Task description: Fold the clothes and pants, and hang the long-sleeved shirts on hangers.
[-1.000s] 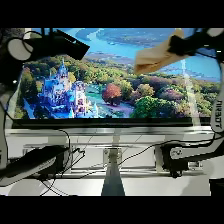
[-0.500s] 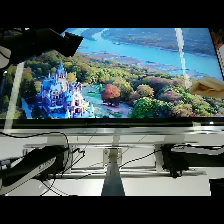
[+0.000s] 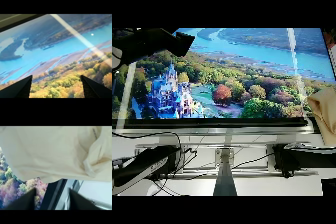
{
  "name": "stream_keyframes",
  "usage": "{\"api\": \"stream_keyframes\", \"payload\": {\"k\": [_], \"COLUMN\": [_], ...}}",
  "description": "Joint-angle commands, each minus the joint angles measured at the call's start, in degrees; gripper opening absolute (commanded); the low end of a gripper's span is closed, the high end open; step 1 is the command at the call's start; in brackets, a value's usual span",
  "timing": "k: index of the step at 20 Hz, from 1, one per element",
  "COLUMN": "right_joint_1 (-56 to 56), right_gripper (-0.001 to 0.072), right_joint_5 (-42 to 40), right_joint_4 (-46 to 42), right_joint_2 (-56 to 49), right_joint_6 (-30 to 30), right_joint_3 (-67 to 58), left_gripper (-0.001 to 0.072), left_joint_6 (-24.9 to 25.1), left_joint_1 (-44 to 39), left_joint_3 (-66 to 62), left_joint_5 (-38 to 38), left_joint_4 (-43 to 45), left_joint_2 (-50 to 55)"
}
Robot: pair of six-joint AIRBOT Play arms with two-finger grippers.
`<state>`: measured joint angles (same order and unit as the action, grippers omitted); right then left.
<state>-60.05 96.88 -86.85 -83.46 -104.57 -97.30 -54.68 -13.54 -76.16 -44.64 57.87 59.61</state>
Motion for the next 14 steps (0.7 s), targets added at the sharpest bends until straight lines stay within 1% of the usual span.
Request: {"api": "stream_keyframes", "payload": {"k": [1,2,3,6,7,10,12,14], "right_joint_1": [0.7,1.5,2.6,10.0,13.8,29.0,40.0,50.2], "right_gripper": [0.0221,0.0072,0.0012,0.0011,0.0011,0.0011,0.0011,0.0011], "right_joint_5": [0.5,-0.4,-0.9,-3.6,-4.3,-9.2,-13.2,-16.6], "right_joint_4": [2.1,3.5,5.8,14.9,16.0,15.6,12.3,9.0], "right_joint_2": [0.0,0.0,0.1,0.1,0.2,1.4,3.2,5.7], "right_joint_6": [6.0,5.9,6.4,9.6,10.6,15.4,18.6,23.9], "right_joint_3": [0.0,0.0,0.0,0.0,0.0,0.0,-0.1,-0.1], "left_gripper": [0.0688,0.0688,0.0688,0.0688,0.0688,0.0688,0.0688,0.0688], "left_joint_6": [0.0,0.0,0.0,0.0,0.0,0.0,0.0,0.0], "left_joint_1": [0.0,0.0,0.0,0.0,0.0,0.0,0.0,0.0], "left_joint_3": [0.0,0.0,0.0,0.0,0.0,0.0,0.0,0.0], "left_joint_5": [0.0,0.0,0.0,0.0,0.0,0.0,0.0,0.0], "left_joint_4": [0.0,0.0,0.0,0.0,0.0,0.0,0.0,0.0], "left_joint_2": [0.0,0.0,0.0,0.0,0.0,0.0,0.0,0.0]}}
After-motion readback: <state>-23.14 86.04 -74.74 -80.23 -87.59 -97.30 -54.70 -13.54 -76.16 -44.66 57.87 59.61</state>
